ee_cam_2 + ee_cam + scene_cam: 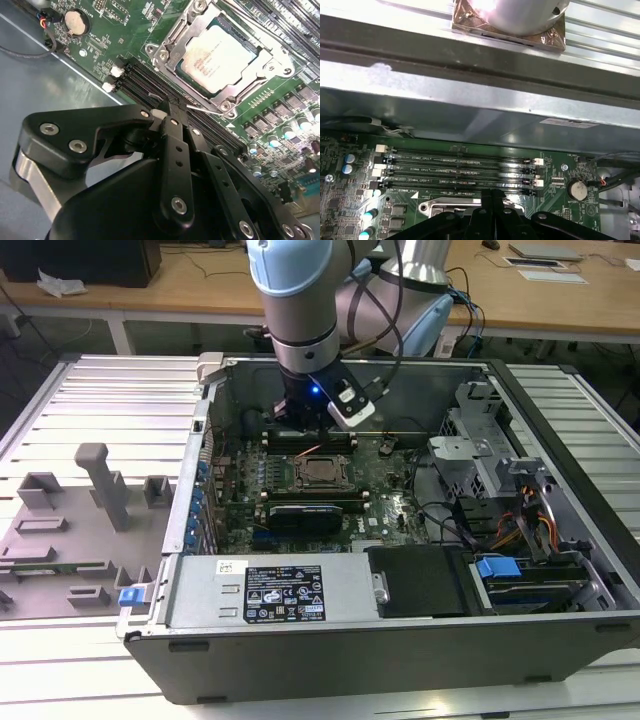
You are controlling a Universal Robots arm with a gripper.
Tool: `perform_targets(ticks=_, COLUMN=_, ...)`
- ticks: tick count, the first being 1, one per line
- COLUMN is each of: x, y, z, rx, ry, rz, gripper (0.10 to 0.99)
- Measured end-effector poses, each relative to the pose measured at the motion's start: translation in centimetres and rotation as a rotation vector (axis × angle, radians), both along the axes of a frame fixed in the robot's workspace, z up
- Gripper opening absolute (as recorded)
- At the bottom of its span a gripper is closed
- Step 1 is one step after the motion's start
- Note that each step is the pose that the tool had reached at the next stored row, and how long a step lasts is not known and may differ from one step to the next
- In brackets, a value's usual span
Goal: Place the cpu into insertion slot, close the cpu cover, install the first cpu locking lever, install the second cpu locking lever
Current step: 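Install the first cpu locking lever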
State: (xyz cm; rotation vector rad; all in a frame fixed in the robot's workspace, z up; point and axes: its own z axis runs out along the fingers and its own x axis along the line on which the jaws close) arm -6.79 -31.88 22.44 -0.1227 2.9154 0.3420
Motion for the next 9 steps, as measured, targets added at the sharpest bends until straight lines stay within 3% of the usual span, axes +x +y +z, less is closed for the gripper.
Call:
perform_targets(ticks=4, x=0.0, y=0.04, z=-0.05, rx=0.0, ry=0.0001, rz=-0.005, gripper=0.106)
perform_targets(ticks=5, x=-0.01, y=0.04, z=-0.11, rx=0.0, ry=-0.002, rz=-0.006, gripper=0.106)
perform_targets(ticks=9, x=-0.04, y=0.04, z=-0.31, rx=-0.003, ry=-0.0238, rz=-0.005, gripper=0.106)
